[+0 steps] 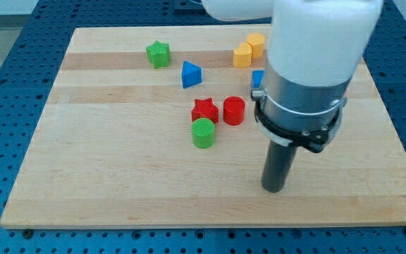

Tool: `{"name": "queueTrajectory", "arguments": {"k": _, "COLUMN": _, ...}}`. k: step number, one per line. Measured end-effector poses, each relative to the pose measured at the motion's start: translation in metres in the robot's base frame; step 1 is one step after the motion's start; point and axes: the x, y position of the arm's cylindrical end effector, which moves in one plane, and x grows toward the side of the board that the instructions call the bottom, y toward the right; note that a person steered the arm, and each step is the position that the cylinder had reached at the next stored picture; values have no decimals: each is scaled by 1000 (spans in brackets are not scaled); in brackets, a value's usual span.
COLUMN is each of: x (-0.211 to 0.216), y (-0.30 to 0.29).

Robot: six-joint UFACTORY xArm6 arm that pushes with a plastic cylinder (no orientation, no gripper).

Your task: Separate green circle from red star

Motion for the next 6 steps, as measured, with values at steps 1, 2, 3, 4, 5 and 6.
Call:
{"name": "queueTrajectory", "arguments": {"k": 1, "x": -17, "y": -16}}
{"name": "queueTrajectory", "arguments": {"k": 2, "x": -73, "y": -62}}
{"name": "queueTrajectory", "arguments": {"k": 3, "x": -85, "y": -76}}
{"name": "queueTrajectory", "arguments": {"k": 4, "x": -85, "y": -91}}
{"name": "queueTrajectory", "arguments": {"k": 5, "x": -85, "y": -125}}
{"name": "queueTrajectory", "arguments": {"k": 6, "x": -85, "y": -150}}
